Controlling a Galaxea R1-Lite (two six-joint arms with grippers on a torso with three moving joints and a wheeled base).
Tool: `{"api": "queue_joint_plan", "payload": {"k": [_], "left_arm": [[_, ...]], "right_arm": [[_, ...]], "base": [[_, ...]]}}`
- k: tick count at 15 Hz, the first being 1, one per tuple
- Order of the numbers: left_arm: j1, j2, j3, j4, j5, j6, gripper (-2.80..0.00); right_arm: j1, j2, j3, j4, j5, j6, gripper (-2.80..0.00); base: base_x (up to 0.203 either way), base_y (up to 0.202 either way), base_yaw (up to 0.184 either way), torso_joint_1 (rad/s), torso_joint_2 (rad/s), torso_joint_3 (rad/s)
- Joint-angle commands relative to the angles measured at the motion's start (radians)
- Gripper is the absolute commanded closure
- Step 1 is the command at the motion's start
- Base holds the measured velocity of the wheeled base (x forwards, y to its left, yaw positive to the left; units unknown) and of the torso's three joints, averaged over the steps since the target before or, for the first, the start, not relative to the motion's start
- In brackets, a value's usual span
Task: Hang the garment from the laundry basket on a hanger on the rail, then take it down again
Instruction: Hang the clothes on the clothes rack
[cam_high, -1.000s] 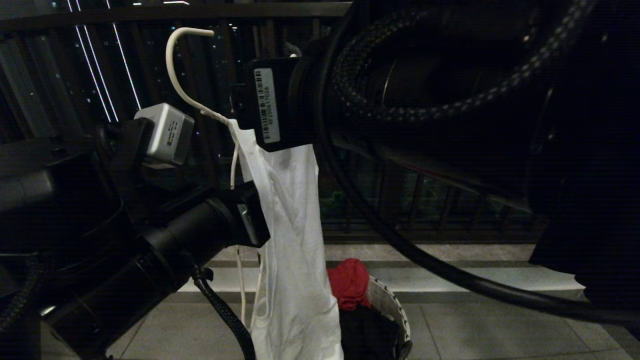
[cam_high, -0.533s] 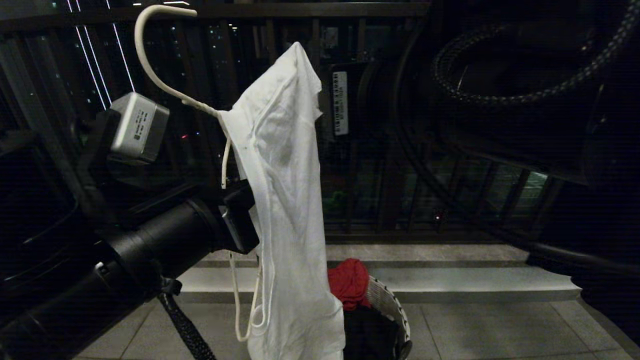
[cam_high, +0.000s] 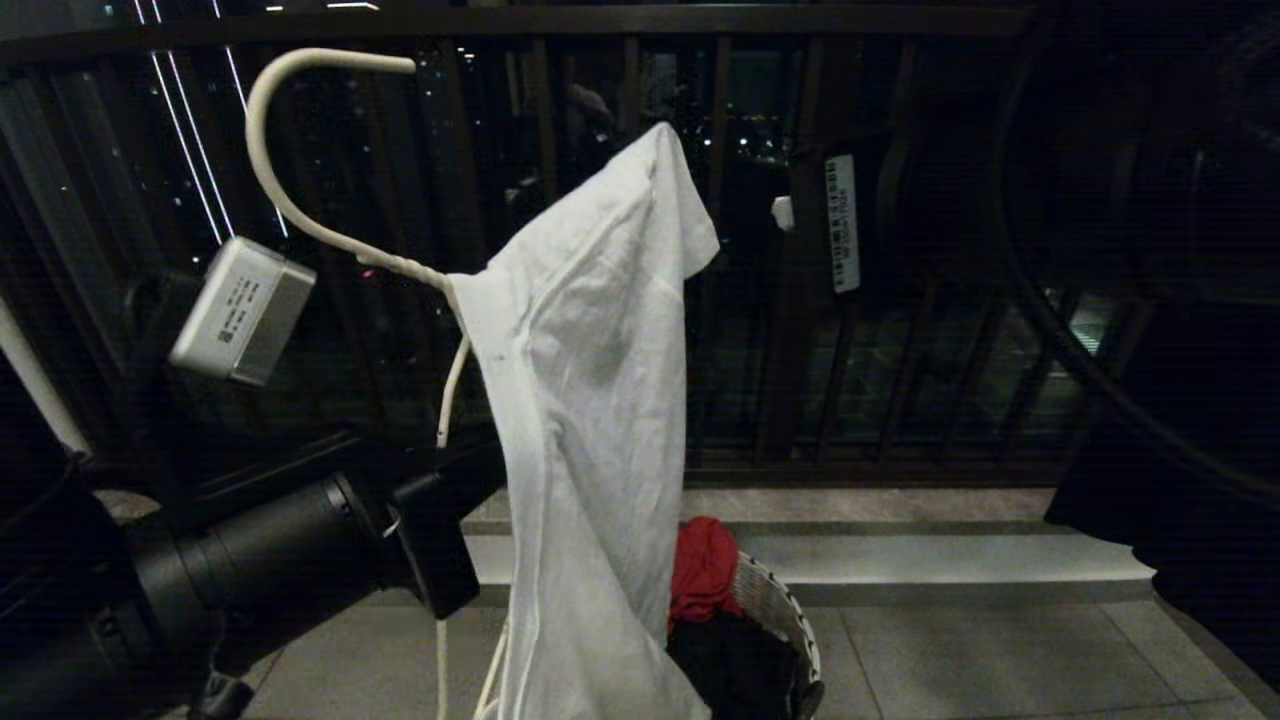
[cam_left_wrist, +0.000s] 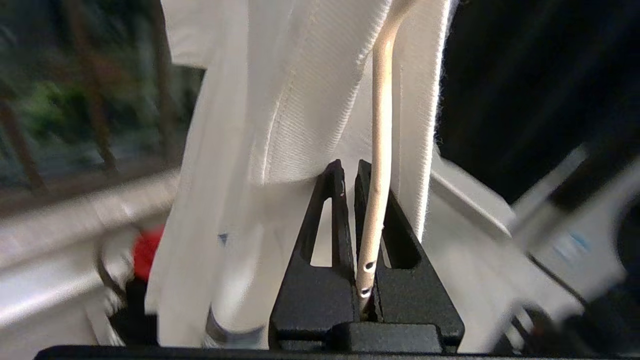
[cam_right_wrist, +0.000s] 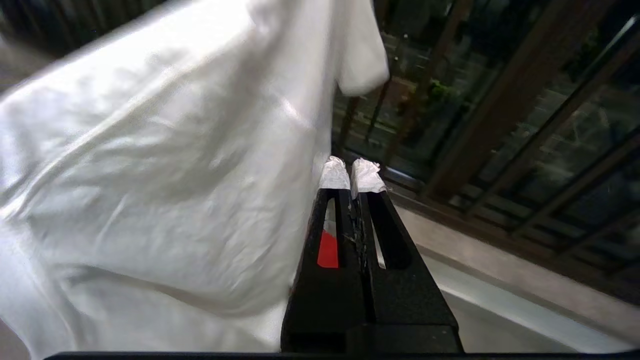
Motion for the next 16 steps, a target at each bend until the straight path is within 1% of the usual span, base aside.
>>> {"api": "queue_joint_plan", "payload": {"k": [1, 2, 3, 4, 5, 6, 7, 8, 9, 10, 12, 13, 16], "left_arm": [[0.0, -0.048, -0.003, 0.077, -0.082, -0.032, 0.0], [0.001, -0.07, -0.005, 0.106, -0.128, -0.051, 0.0], [0.002, -0.085, -0.005, 0.125, -0.151, -0.064, 0.0], [0.002, -0.089, -0.005, 0.133, -0.155, -0.067, 0.0], [0.002, -0.089, -0.005, 0.133, -0.155, -0.067, 0.0], [0.002, -0.092, -0.005, 0.134, -0.156, -0.067, 0.0], [0.002, -0.102, -0.005, 0.135, -0.164, -0.067, 0.0], [0.002, -0.109, -0.004, 0.136, -0.179, -0.067, 0.0], [0.002, -0.121, -0.004, 0.147, -0.2, -0.067, 0.0], [0.002, -0.135, -0.008, 0.189, -0.217, -0.067, 0.0], [0.002, -0.162, -0.035, 0.282, -0.264, -0.067, 0.0], [0.003, -0.167, -0.046, 0.316, -0.274, -0.066, 0.0], [0.002, -0.166, -0.05, 0.329, -0.282, -0.065, 0.0]], "right_arm": [[0.003, -0.032, 0.002, 0.026, 0.025, -0.051, 0.0], [0.005, -0.037, 0.002, 0.037, 0.037, -0.085, 0.0], [0.012, -0.043, 0.0, 0.038, 0.066, -0.114, 0.0], [0.024, -0.049, -0.003, 0.041, 0.102, -0.144, 0.0], [0.028, -0.051, -0.003, 0.043, 0.113, -0.184, -2.8], [0.029, -0.049, -0.004, 0.044, 0.133, -0.236, -2.8], [0.031, -0.05, -0.003, 0.048, 0.196, -0.268, -2.8], [0.031, -0.05, -0.008, 0.063, 0.268, -0.325, -2.8], [0.028, -0.047, -0.025, 0.106, 0.307, -0.394, -2.8], [0.025, -0.031, -0.045, 0.157, 0.324, -0.422, -2.8], [0.012, -0.011, -0.071, 0.181, 0.409, -0.45, -2.8], [0.006, -0.004, -0.075, 0.178, 0.419, -0.462, -2.8], [0.008, -0.011, -0.072, 0.184, 0.419, -0.49, -2.8]], "base": [[0.0, 0.0, 0.0, 0.0, 0.0, 0.0], [0.0, 0.0, 0.0, 0.0, 0.0, 0.0], [0.0, 0.0, 0.0, 0.0, 0.0, 0.0], [0.0, 0.0, 0.0, 0.0, 0.0, 0.0], [0.0, 0.0, 0.0, 0.0, 0.0, 0.0], [0.0, 0.0, 0.0, 0.0, 0.0, 0.0], [0.0, 0.0, 0.0, 0.0, 0.0, 0.0], [0.0, 0.0, 0.0, 0.0, 0.0, 0.0], [0.0, 0.0, 0.0, 0.0, 0.0, 0.0], [0.0, 0.0, 0.0, 0.0, 0.0, 0.0], [0.0, 0.0, 0.0, 0.0, 0.0, 0.0], [0.0, 0.0, 0.0, 0.0, 0.0, 0.0], [0.0, 0.0, 0.0, 0.0, 0.0, 0.0]]}}
